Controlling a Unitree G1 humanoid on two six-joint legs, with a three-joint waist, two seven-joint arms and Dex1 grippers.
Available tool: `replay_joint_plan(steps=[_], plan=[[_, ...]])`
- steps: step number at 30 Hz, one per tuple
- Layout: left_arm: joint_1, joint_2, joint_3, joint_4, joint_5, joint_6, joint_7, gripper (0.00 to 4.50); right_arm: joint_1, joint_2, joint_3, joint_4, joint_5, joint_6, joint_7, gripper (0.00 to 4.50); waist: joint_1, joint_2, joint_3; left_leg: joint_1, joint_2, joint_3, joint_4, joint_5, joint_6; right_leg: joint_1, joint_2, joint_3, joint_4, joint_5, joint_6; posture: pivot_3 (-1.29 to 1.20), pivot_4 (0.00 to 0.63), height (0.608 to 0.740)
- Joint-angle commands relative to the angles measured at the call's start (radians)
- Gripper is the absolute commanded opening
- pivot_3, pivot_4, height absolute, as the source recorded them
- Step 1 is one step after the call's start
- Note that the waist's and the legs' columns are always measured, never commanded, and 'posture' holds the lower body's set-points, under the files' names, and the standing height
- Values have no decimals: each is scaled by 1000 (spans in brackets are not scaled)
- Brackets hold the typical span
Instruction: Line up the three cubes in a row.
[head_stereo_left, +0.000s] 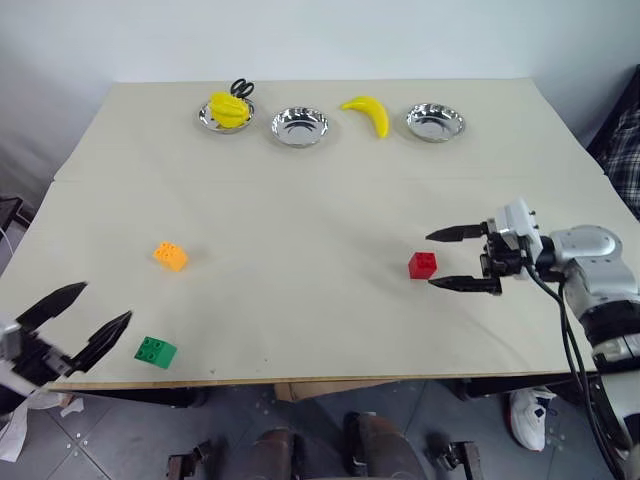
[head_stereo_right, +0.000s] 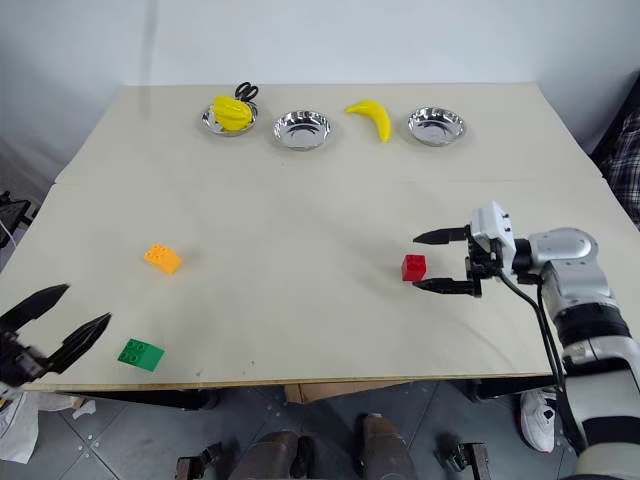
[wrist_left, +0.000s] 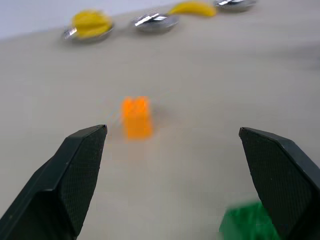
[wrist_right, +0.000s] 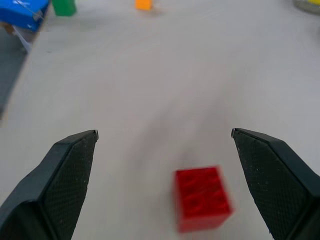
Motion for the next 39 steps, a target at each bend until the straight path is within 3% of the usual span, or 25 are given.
replay_joint_plan(steps=[1,7,16,23,30,33,39], plan=[[96,-36,93,70,-17,-35,-14,4500,80,-56,-97,-92,35,-16,60,4482,0,0,0,0,0,0,0,0,0,0,0,0,0,0,0,0,150,740],[201,-106,86,98,-11,-87,-52,4500,179,-79,-198,-136,5,-21,60,4482,1,-1,0,1,0,0,-1,-1,1,1,0,0,-1,0,0,0,150,740],[243,-124,-45,-112,6,-60,-53,4500,143,-18,-234,-83,-78,-27,54,4482,5,-1,0,4,0,1,-1,-1,1,3,-1,1,0,-1,-4,0,150,740],[204,-155,-197,-248,90,12,130,4500,196,-20,-181,-207,-27,7,60,4482,10,-1,0,4,0,1,-2,-1,0,3,-1,1,0,-1,-3,0,150,740],[142,-180,-301,-213,195,29,263,4500,243,-47,-137,-316,31,40,60,4482,22,-1,0,4,0,1,-1,-1,0,3,-1,1,0,0,-3,0,150,740],[129,-181,-312,-184,206,3,257,3917,277,-58,-141,-355,48,29,60,4500,22,-1,0,4,0,0,-1,-1,0,3,-1,0,0,0,-3,0,150,740],[106,-168,-303,-106,210,-25,252,2005,344,-92,-138,-403,118,-36,60,4500,22,-1,0,4,0,1,-1,-1,0,3,-1,0,-1,0,-3,0,150,740]])
